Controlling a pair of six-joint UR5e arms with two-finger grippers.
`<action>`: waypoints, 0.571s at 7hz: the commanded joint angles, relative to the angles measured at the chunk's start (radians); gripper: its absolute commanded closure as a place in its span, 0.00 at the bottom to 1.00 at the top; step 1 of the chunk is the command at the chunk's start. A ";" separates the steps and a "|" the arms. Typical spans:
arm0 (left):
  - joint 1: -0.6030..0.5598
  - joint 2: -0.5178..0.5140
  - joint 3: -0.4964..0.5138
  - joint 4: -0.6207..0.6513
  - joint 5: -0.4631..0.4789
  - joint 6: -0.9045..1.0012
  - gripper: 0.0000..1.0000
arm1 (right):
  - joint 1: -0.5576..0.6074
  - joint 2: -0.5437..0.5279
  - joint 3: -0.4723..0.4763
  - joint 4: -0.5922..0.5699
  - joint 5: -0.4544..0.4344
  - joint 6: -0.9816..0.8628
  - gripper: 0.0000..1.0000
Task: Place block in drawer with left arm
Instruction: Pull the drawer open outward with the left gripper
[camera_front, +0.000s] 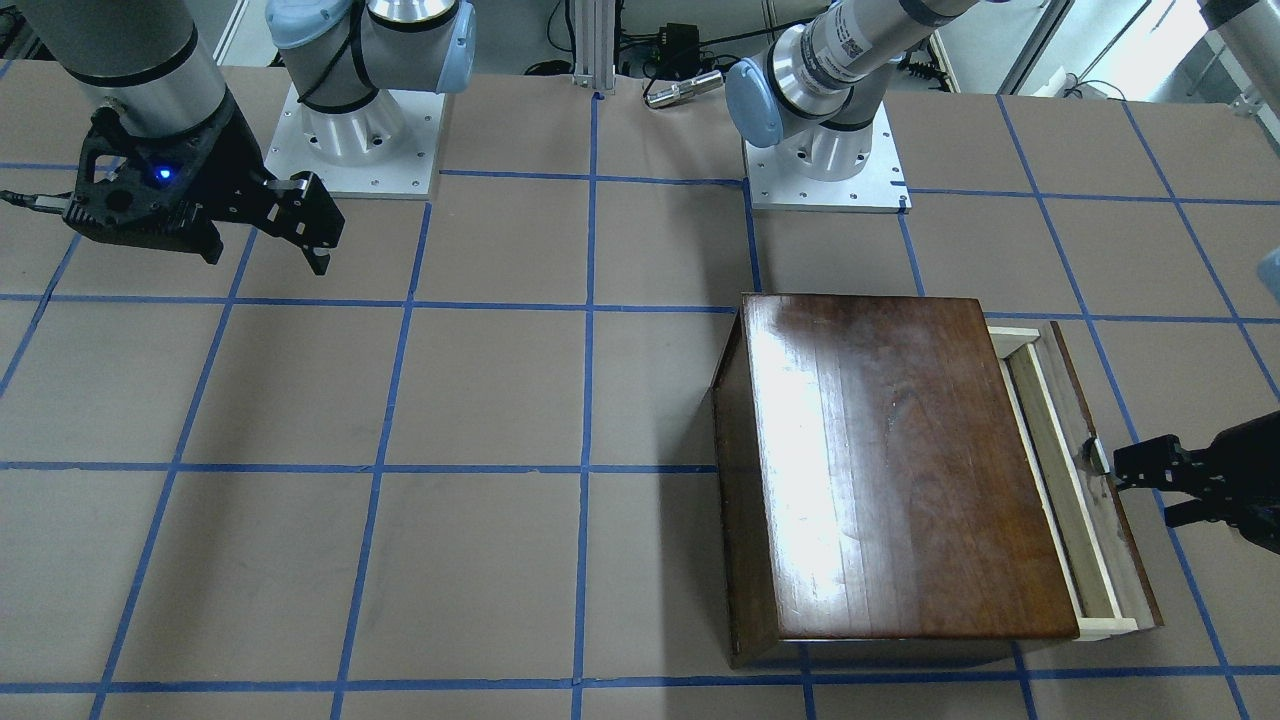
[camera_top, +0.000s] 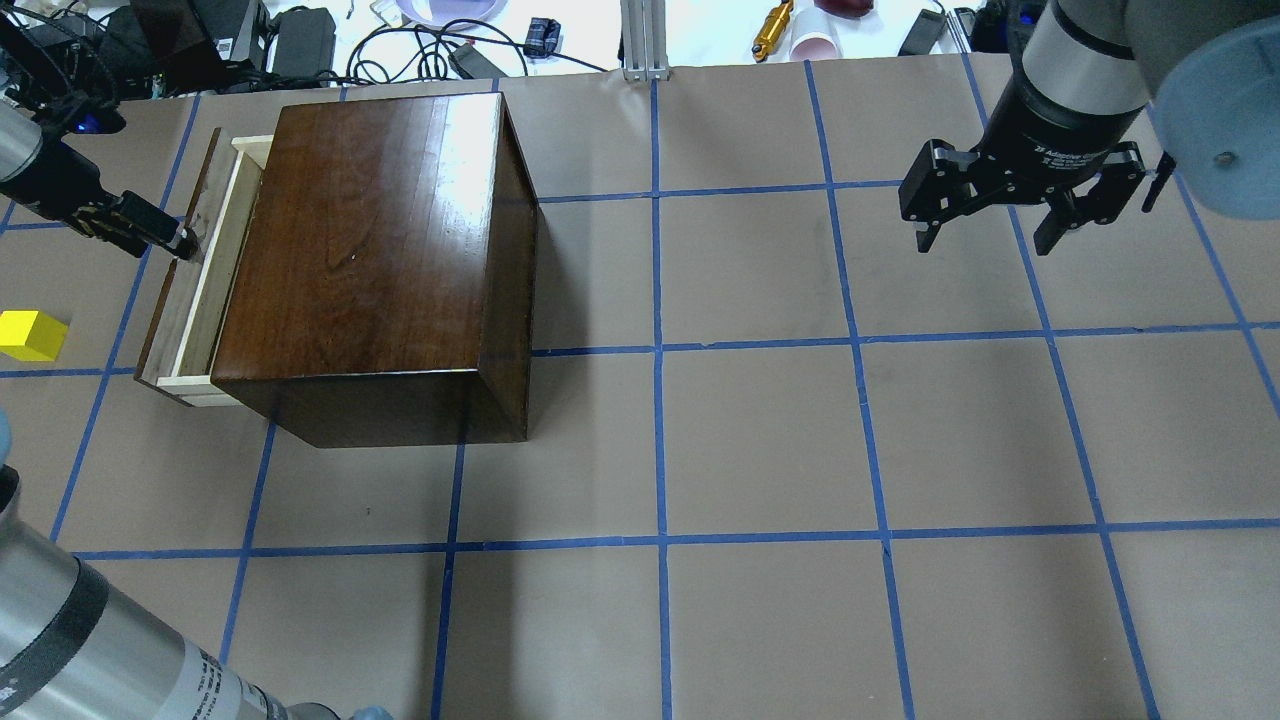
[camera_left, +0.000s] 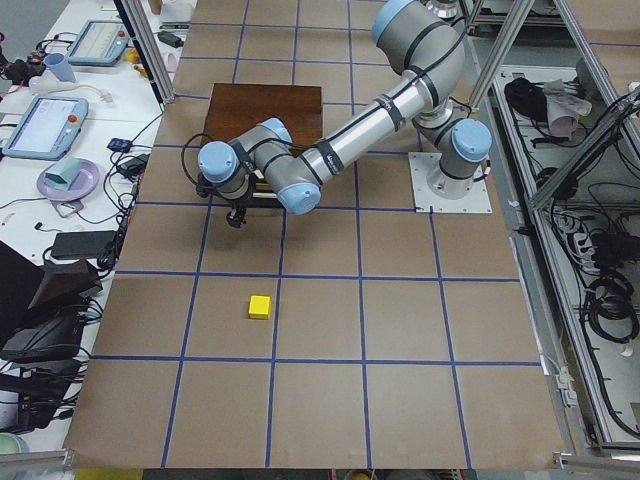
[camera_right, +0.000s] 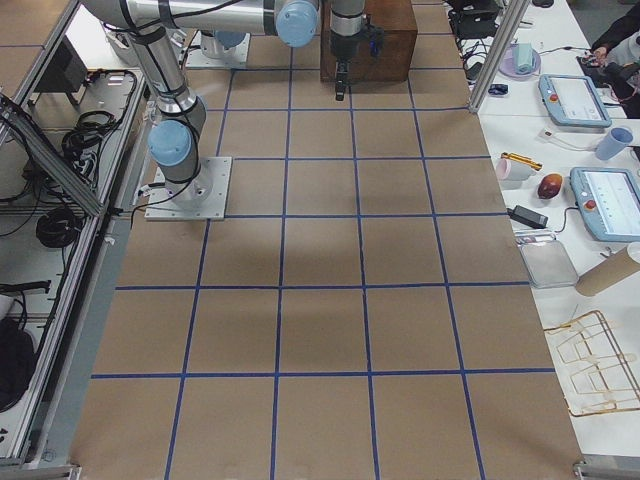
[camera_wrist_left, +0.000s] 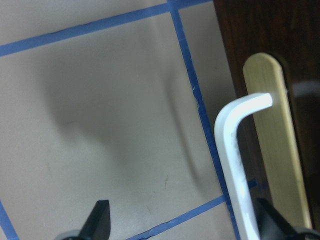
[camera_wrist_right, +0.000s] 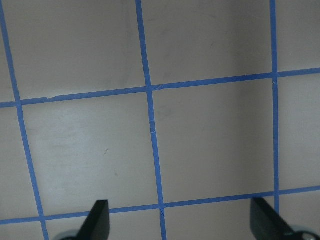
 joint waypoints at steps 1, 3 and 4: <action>0.007 -0.012 0.027 -0.001 0.022 0.025 0.00 | 0.000 0.000 0.000 0.000 0.000 0.000 0.00; 0.027 -0.026 0.042 -0.001 0.022 0.052 0.00 | 0.000 0.000 0.000 0.000 0.000 0.000 0.00; 0.030 -0.032 0.051 -0.001 0.023 0.054 0.00 | -0.002 0.000 0.000 0.000 0.000 0.000 0.00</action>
